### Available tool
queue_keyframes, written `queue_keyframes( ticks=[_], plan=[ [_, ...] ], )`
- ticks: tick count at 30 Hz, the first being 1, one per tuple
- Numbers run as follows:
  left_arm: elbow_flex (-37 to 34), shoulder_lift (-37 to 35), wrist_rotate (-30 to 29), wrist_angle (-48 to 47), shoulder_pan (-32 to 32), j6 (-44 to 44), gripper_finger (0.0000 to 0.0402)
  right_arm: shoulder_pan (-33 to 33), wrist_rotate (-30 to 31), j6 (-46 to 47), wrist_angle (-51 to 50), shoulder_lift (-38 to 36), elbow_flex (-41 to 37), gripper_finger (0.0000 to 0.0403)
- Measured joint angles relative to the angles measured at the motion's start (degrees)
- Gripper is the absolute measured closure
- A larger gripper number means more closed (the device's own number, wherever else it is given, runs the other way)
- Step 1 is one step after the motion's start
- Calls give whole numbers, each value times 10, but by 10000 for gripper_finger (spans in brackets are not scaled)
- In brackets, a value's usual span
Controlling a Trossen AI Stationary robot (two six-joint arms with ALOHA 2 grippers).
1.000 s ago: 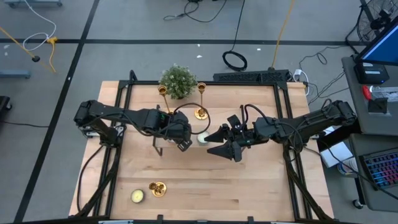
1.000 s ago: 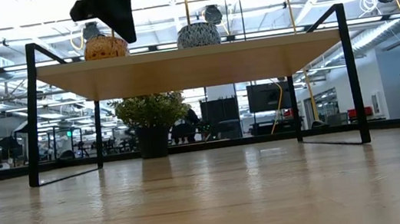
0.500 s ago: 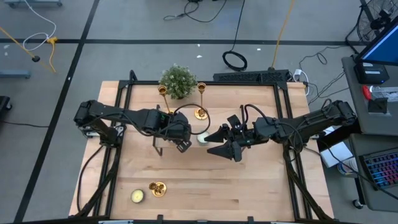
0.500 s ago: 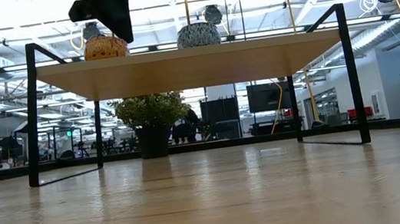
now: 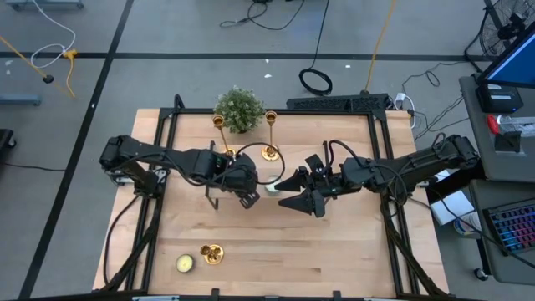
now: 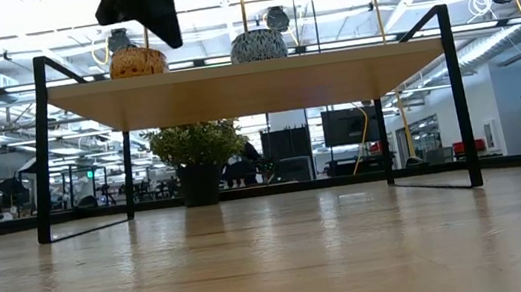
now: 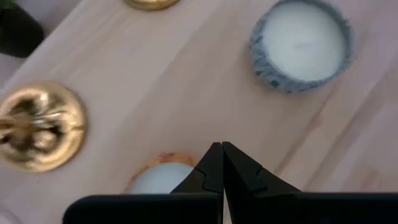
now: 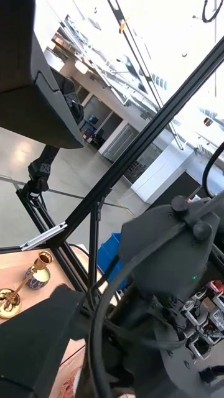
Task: Stock candles and holders on shelf
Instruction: Align the orange scented candle with the other scented candle on the shelf
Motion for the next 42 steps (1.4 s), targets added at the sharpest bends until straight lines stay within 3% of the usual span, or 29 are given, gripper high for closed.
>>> queue_keyframes(
  ticks=[42],
  plan=[
    [0,21,8,-49,7,11,401,0,0,-2,0,0,0,14]
  ],
)
